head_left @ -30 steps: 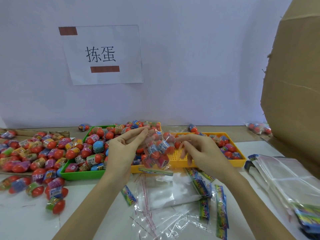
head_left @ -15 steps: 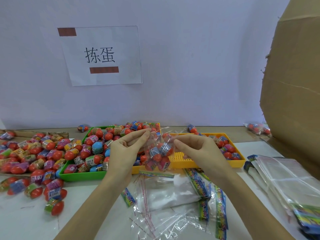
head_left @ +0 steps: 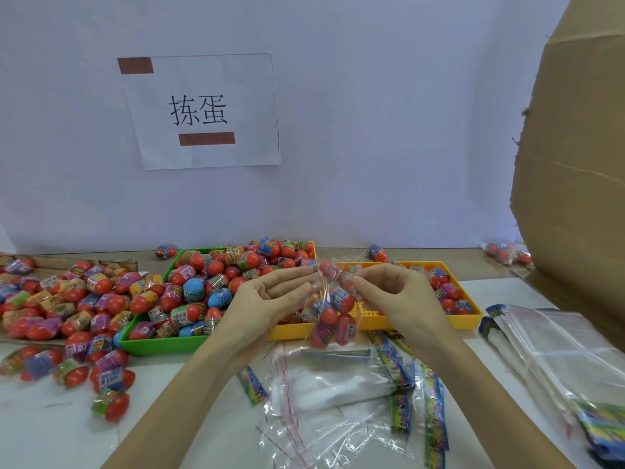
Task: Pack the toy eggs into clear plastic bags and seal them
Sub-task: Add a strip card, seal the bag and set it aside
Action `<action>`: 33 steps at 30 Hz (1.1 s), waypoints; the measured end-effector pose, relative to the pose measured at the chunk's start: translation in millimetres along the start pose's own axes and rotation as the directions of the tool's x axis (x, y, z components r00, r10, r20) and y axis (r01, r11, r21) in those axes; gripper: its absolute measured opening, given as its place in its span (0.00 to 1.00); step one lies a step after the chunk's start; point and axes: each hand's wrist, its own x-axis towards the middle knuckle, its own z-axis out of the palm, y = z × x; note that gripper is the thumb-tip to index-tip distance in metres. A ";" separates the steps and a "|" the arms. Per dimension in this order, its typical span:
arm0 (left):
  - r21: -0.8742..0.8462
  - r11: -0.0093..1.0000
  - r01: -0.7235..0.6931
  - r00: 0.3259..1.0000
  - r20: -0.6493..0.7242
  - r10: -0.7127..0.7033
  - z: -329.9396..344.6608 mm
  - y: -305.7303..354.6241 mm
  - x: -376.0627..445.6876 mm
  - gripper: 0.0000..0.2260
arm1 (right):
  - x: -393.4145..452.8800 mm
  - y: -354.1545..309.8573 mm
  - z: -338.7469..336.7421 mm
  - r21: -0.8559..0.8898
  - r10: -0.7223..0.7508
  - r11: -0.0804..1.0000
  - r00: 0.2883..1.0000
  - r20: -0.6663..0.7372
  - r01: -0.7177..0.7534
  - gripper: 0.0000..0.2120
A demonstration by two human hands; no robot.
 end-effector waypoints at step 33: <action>0.245 0.961 -0.131 0.991 0.043 0.124 -11.6 15.2 -5.3 0.12 | 14.1 3.2 -22.2 0.110 -0.030 0.994 0.977 0.211 0.007 0.08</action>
